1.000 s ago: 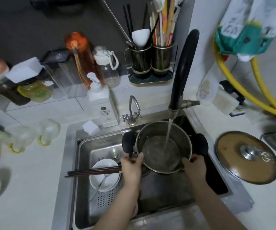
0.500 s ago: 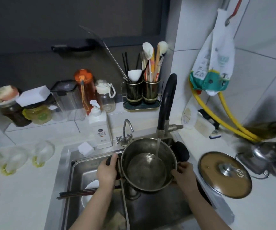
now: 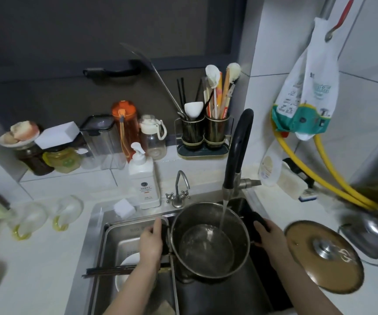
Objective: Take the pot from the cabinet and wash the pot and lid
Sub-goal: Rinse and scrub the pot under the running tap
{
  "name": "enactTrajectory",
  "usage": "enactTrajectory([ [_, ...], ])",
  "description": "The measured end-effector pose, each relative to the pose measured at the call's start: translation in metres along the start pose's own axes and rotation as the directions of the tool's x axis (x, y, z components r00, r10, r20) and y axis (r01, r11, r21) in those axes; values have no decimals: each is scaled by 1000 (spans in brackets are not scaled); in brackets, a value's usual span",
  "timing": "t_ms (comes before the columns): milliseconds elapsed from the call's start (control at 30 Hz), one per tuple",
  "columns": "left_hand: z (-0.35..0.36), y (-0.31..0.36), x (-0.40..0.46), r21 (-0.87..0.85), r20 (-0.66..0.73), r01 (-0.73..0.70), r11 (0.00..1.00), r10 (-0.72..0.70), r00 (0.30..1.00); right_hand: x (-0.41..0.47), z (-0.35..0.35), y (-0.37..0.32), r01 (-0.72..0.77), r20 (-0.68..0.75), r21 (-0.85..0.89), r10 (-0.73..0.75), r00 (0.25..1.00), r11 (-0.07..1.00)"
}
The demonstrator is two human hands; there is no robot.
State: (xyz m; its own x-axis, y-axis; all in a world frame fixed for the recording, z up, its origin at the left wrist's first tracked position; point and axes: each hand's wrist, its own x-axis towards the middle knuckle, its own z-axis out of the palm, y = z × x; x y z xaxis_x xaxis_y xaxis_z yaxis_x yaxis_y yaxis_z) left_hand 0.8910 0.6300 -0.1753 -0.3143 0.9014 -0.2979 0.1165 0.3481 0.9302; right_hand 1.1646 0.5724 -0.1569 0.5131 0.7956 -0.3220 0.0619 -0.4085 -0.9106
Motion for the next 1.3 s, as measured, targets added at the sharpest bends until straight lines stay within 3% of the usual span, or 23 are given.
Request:
enactTrajectory([
  [100,14,-26,12,24,89,68,997,-70,994,-11,-17,17,8,-54,63,-5,999,998],
  [167,11,-35,4,-54,116,127,990,-120,986,-14,-19,35,-20,-62,125,28,998,992],
  [300,-14,-31,-4,-189,171,242,952,-211,963,-4,-1,62,-37,-37,83,40,999,996],
  [433,-22,-8,7,-234,268,188,954,-122,956,12,7,57,-13,-25,155,18,1000,988],
  [633,10,-9,-1,-235,391,188,954,-84,917,-4,-35,46,-25,-144,417,93,985,909],
  [800,-7,-19,-8,-168,278,142,976,-91,956,-10,-19,69,-77,-112,442,140,984,894],
  [967,-12,-7,-1,-131,173,94,987,-71,982,-1,0,63,-73,-83,360,109,991,930],
  [1100,7,-11,-3,-137,202,153,979,-124,972,-9,-21,46,-60,-130,475,137,982,878],
  [1300,7,-26,-15,-175,213,209,962,-170,962,-23,-28,68,-103,-147,500,202,968,860],
])
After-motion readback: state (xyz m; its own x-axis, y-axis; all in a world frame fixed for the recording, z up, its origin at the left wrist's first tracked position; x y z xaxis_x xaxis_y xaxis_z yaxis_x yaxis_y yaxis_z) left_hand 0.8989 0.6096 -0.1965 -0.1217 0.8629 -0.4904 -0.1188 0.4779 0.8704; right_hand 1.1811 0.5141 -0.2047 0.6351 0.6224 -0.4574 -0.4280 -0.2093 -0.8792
